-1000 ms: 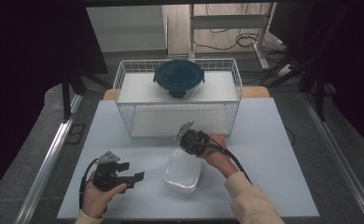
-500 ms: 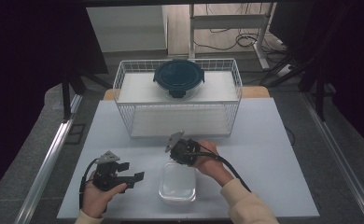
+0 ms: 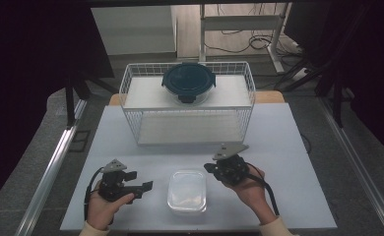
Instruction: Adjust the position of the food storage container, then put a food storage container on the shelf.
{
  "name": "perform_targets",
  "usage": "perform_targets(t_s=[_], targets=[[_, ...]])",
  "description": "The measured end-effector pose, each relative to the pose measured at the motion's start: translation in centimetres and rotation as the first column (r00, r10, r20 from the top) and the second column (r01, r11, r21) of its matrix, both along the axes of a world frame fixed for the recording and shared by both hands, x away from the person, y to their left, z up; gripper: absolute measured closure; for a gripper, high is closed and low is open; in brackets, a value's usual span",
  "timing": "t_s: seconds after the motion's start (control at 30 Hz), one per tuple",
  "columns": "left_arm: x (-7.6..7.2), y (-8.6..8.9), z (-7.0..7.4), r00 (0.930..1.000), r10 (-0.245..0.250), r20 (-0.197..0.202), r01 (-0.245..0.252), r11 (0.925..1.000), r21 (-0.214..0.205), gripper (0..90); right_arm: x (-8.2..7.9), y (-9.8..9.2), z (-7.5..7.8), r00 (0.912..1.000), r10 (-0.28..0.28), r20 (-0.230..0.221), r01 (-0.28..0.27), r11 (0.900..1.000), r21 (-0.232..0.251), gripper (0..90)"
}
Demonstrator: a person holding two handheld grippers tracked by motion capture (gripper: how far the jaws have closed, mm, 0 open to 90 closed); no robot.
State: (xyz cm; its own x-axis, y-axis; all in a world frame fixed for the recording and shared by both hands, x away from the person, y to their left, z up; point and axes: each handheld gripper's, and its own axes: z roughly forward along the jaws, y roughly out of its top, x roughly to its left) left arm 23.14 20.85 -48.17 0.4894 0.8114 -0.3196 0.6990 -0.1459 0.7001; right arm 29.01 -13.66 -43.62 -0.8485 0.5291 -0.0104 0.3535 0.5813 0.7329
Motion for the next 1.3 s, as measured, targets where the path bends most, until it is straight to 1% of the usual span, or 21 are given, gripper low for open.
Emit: perform_targets(t_s=[0.07, 0.13, 0.2, 0.23, 0.3, 0.33, 0.37, 0.43, 0.47, 0.53, 0.67, 0.77, 0.87, 0.97, 1.0, 1.1, 1.13, 1.2, 1.23, 1.27, 1.3], targets=[[0.0, 0.0, 0.0, 1.0, 0.003, 0.0, -0.003, 1.0, -0.003, 21.8, -0.6, -1.2, -0.4, 0.9991, -0.031, -0.028, 0.032, 0.999, 0.03, 89.3], [-0.1, -0.1, 0.1, 1.0, 0.003, 0.002, -0.003, 1.0, -0.005, 21.8, -1.0, -2.3, -0.9, 0.9969, -0.057, -0.055, 0.059, 0.9972, 0.046, 88.6], [-0.1, -0.1, 0.2, 1.0, 0.0, 0.003, 0.0, 1.0, -0.007, 21.8, -1.5, -3.3, -1.4, 0.9933, -0.078, -0.085, 0.085, 0.9931, 0.081, 83.1], [-0.1, -0.1, 0.2, 1.0, -0.001, 0.005, 0.001, 1.0, -0.008, 21.8, -1.7, -3.8, -1.8, 0.9898, -0.087, -0.113, 0.098, 0.9907, 0.094, 75.4], [-0.2, -0.1, 0.2, 1.0, -0.007, 0.007, 0.007, 1.0, -0.006, 21.7, -2.0, -4.5, -2.3, 0.9837, -0.112, -0.141, 0.127, 0.9872, 0.097, 55.8], [-0.2, 0.0, 0.3, 1.0, -0.006, 0.008, 0.006, 1.0, -0.006, 21.7, -2.2, -5.0, -2.6, 0.977, -0.141, -0.16, 0.159, 0.9817, 0.105, 47.5], [-0.2, 0.0, 0.3, 1.0, -0.005, 0.008, 0.005, 1.0, -0.008, 21.7, -2.2, -5.3, -2.8, 0.9712, -0.161, -0.176, 0.183, 0.9763, 0.116, 42.4], [-0.2, 0.1, 0.3, 1.0, 0.001, 0.008, -0.001, 0.9999, -0.016, 21.6, -2.3, -6.0, -3.2, 0.9613, -0.19, -0.199, 0.22, 0.9653, 0.141, 37.1], [-0.2, 0.1, 0.3, 1.0, 0.0, 0.007, 0.001, 0.9998, -0.019, 21.6, -2.4, -6.2, -3.3, 0.9588, -0.208, -0.194, 0.237, 0.9611, 0.142, 35.4], [-0.2, 0.2, 0.4, 1.0, -0.001, 0.005, 0.001, 0.9996, -0.028, 21.5, -2.4, -6.3, -3.5, 0.9555, -0.235, -0.179, 0.259, 0.9577, 0.126, 30.6], [-0.3, -0.1, 0.4, 1.0, -0.008, 0.002, 0.008, 0.9993, -0.038, 21.4, -2.3, -6.2, -3.5, 0.951, -0.214, -0.223, 0.25, 0.9572, 0.146, 27.2], [-0.4, -0.3, 0.4, 0.9999, -0.013, 0.0, 0.013, 0.9991, -0.04, 21.2, -2.3, -6.1, -3.5, 0.9494, -0.21, -0.234, 0.248, 0.9576, 0.147, 23.3], [-0.4, -0.5, 0.5, 0.9999, -0.016, 0.001, 0.016, 0.9987, -0.048, 20.9, -2.4, -6.2, -3.4, 0.9436, -0.213, -0.253, 0.26, 0.951, 0.168, 21.4], [-0.4, -0.7, 0.5, 0.9998, -0.021, -0.007, 0.02, 0.9972, -0.072, 20.7, -2.4, -6.2, -3.3, 0.9374, -0.212, -0.276, 0.271, 0.9416, 0.2, 20.8], [-0.3, -0.8, 0.5, 0.9996, -0.025, -0.01, 0.024, 0.9965, -0.08, 20.7, -2.4, -6.1, -3.3, 0.934, -0.213, -0.287, 0.277, 0.939, 0.204, 21.1], [-0.3, -0.9, 0.5, 0.9996, -0.023, -0.019, 0.021, 0.9946, -0.102, 20.4, -2.5, -5.8, -3.3, 0.926, -0.244, -0.288, 0.305, 0.9333, 0.19, 24.0], [-0.3, -1.0, 0.5, 0.9994, -0.023, -0.026, 0.02, 0.9934, -0.113, 20.4, -2.5, -5.6, -3.4, 0.9256, -0.25, -0.284, 0.308, 0.9339, 0.182, 24.7], [-0.3, -1.4, 0.3, 0.9984, -0.035, -0.044, 0.029, 0.9913, -0.129, 20.5, -2.5, -5.4, -3.4, 0.917, -0.249, -0.311, 0.315, 0.9313, 0.182, 25.4], [-0.3, -1.7, 0.2, 0.9973, -0.041, -0.061, 0.032, 0.9899, -0.138, 20.6, -2.5, -5.2, -3.4, 0.915, -0.246, -0.32, 0.315, 0.931, 0.185, 25.4], [-0.3, -2.0, 0.1, 0.9962, -0.05, -0.071, 0.04, 0.9894, -0.14, 20.7, -2.6, -5.0, -3.4, 0.9124, -0.248, -0.326, 0.319, 0.9294, 0.186, 26.0], [-0.3, -2.5, 0.2, 0.9955, -0.067, -0.067, 0.058, 0.9907, -0.123, 20.7, -2.7, -4.9, -3.3, 0.9105, -0.246, -0.333, 0.321, 0.927, 0.194, 26.3]])
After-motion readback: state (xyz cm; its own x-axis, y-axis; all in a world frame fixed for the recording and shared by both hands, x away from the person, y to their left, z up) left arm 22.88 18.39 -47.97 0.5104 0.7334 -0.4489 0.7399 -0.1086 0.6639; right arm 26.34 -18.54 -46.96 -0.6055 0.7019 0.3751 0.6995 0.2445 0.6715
